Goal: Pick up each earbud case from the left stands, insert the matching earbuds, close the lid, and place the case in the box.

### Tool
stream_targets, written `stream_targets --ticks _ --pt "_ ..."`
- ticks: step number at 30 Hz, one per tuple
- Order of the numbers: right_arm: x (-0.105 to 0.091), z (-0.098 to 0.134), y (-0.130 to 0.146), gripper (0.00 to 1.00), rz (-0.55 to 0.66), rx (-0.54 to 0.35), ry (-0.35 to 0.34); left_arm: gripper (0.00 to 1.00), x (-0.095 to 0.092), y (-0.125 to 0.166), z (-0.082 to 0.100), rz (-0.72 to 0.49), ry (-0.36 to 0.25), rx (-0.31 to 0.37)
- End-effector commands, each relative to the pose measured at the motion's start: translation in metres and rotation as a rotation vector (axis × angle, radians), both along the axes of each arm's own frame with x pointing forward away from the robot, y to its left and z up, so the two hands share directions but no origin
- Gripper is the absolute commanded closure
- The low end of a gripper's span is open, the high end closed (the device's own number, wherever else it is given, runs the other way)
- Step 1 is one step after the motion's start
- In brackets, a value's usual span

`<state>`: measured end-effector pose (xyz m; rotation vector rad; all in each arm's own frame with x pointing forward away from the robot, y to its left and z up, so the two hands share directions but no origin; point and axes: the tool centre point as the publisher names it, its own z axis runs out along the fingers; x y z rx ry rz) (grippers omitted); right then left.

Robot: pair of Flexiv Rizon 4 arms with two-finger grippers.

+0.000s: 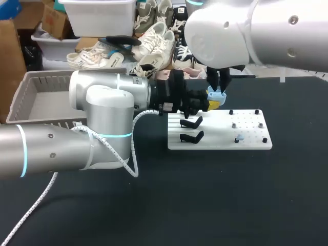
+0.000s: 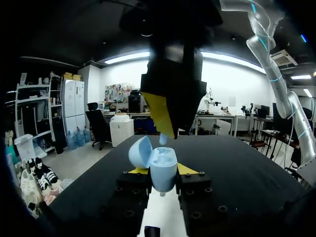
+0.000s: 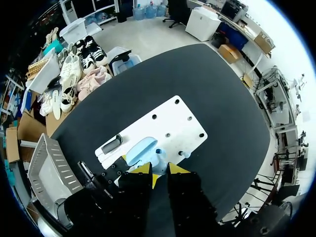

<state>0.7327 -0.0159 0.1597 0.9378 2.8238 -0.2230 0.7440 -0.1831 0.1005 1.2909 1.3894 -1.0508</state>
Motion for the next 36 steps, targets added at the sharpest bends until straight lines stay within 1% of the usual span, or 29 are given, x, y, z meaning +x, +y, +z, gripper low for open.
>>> stream_targets --ticks 1,26,36 --pt "0.0022 -0.002 0.0036 1.0 0.0 -0.006 0.003 1.0 -0.0014 0.0005 -0.0005 0.004 -0.002 -0.003" --pt "-0.0031 -0.0049 0.0006 1.0 -0.001 0.002 0.019 1.0 -0.0014 0.0005 -0.0005 0.004 -0.002 -0.003" --pt "-0.0022 -0.0053 -0.0029 1.0 -0.011 0.007 0.018 1.0 -0.0014 0.0005 -0.0005 0.004 -0.002 -0.003"
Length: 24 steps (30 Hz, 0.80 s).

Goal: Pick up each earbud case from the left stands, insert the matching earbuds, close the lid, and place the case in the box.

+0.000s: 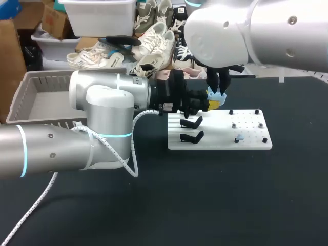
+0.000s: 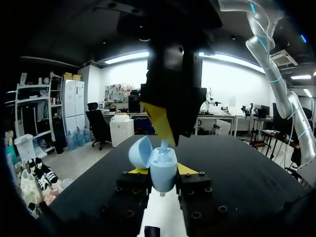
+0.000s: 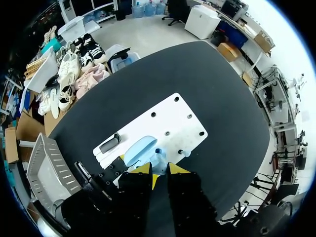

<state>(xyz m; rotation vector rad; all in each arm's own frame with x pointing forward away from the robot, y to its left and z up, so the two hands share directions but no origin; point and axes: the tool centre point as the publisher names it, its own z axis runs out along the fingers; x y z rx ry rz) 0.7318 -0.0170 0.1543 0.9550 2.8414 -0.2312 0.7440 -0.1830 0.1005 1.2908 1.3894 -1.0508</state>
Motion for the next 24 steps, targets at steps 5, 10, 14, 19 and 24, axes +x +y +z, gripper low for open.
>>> stream_targets --ticks 5,10,14,19,24 --pt "-0.0003 -0.0016 -0.0016 1.0 -0.004 0.009 -0.003 1.0 -0.0014 0.0005 -0.0005 0.004 -0.002 -0.003" --pt "0.0003 -0.0025 0.0003 1.0 0.0 0.012 -0.001 1.0 -0.0014 0.0005 -0.0005 0.004 -0.002 -0.003" --pt "0.0002 -0.0039 0.0009 1.0 0.002 0.011 0.002 1.0 -0.0014 0.0005 -0.0005 0.004 -0.002 -0.003" --pt "0.0012 -0.0064 -0.0012 1.0 0.0 0.011 0.009 1.0 -0.0014 0.0005 -0.0005 0.004 -0.002 -0.003" --pt "0.0017 -0.007 -0.0024 1.0 -0.005 0.017 0.01 1.0 -0.0014 0.0005 -0.0005 0.004 -0.002 -0.003"
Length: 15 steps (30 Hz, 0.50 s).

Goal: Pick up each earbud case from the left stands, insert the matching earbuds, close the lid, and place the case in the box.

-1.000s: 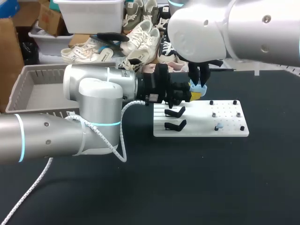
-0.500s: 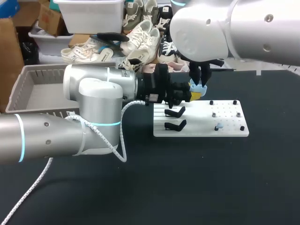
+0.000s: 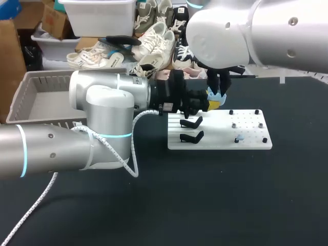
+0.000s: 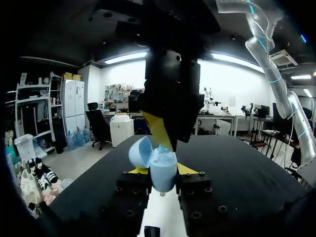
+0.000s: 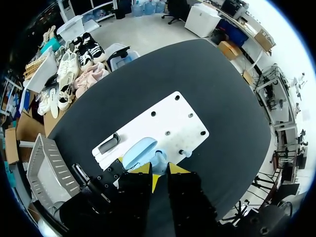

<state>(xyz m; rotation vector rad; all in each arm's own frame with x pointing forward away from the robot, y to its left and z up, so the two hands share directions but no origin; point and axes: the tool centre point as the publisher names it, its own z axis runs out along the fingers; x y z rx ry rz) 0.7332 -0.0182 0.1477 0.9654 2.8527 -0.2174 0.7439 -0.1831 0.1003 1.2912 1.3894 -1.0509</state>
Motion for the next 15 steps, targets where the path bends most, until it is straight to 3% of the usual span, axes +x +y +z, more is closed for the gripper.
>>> stream_targets --ticks 1,15 --pt "0.0003 -0.0004 -0.0012 1.0 0.0 0.005 0.001 1.0 -0.0013 0.0005 -0.0002 0.004 -0.002 -0.003" --pt "0.0025 0.0031 -0.001 1.0 0.004 0.007 -0.007 1.0 -0.0013 0.0005 -0.0002 0.004 -0.002 -0.003"
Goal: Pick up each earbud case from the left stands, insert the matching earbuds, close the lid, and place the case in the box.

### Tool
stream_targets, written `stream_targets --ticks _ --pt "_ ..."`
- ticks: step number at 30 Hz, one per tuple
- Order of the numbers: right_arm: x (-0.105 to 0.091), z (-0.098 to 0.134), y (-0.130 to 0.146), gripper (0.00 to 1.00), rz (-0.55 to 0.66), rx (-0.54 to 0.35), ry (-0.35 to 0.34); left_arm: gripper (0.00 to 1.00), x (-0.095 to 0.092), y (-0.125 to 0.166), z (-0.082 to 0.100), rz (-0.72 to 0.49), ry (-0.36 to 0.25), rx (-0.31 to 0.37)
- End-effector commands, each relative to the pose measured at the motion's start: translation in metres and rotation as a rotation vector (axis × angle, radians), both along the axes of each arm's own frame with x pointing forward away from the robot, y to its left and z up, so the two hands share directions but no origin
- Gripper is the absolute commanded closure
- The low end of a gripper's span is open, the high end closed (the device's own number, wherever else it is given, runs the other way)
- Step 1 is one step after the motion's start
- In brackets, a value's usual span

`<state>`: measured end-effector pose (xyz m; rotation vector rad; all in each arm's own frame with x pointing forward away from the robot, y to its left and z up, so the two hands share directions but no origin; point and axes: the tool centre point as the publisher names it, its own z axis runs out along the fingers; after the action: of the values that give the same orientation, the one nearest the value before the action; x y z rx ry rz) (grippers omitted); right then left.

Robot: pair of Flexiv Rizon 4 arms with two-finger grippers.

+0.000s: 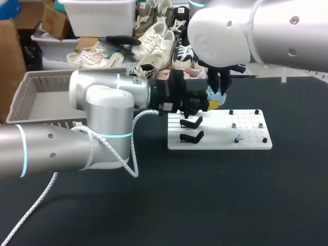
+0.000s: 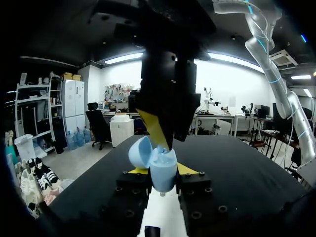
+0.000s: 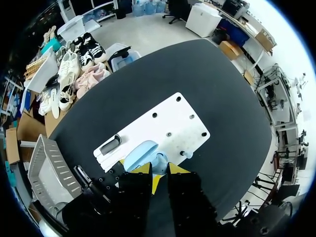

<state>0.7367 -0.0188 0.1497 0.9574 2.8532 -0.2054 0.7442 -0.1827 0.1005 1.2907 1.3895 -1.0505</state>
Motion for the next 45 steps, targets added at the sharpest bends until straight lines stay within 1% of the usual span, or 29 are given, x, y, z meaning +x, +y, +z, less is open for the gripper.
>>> stream_targets --ticks 1,18,33,45 --pt "-0.0009 0.0011 -0.0005 1.0 -0.002 0.001 -0.002 1.0 -0.0016 0.0002 -0.0005 0.004 -0.002 -0.003" --pt "0.003 0.0001 -0.0038 1.0 -0.009 0.004 -0.001 1.0 -0.0016 0.0002 -0.0005 0.004 -0.002 -0.003" --pt "0.0035 -0.0003 -0.0053 1.0 -0.013 0.009 0.0 1.0 -0.0016 0.0002 -0.0005 0.004 -0.002 -0.003" --pt "0.0013 -0.0057 -0.0053 1.0 -0.016 0.021 0.009 1.0 -0.0016 0.0002 -0.0005 0.004 -0.002 -0.003"
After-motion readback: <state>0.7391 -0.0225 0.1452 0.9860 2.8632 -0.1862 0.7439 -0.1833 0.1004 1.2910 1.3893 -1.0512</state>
